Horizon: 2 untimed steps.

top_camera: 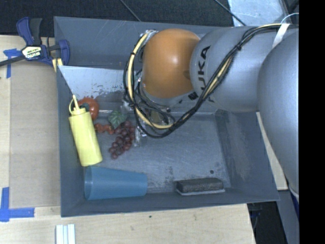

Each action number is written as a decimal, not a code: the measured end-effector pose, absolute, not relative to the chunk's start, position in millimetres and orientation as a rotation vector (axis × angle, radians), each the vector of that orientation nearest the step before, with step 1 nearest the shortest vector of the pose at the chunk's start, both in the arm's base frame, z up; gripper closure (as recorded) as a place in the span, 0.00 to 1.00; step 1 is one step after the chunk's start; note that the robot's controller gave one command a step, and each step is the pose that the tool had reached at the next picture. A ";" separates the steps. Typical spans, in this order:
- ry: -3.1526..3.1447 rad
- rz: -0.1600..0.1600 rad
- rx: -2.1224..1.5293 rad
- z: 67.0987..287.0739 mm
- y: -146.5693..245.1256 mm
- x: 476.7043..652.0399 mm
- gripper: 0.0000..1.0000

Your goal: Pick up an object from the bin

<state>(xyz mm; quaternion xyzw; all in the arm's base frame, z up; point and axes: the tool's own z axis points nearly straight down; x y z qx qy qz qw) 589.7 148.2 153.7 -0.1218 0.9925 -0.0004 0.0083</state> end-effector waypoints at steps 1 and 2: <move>3.107 0.003 -0.308 75.5 140.9 594.8 0.00; 3.013 -0.006 -0.762 72.9 137.5 613.6 0.00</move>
Offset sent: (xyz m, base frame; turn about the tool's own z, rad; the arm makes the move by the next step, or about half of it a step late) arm 0.0208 -0.0092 -0.0837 -0.2547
